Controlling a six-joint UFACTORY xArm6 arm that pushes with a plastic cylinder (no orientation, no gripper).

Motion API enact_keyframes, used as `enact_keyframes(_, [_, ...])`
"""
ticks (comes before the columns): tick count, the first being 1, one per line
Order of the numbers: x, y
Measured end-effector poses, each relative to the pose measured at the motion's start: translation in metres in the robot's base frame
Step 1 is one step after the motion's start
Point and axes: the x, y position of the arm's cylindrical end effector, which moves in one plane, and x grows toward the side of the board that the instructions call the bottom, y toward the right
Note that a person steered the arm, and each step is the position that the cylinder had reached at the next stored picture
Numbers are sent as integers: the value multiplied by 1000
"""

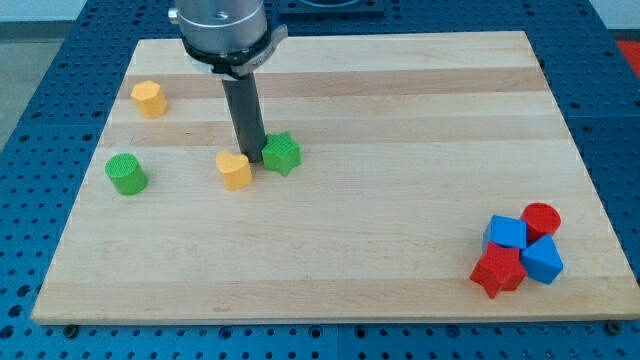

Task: Move the green star diagonally bottom right to the yellow hexagon

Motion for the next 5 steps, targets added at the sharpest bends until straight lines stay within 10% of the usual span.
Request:
enact_keyframes(2, [40, 3])
enact_keyframes(5, [-60, 111])
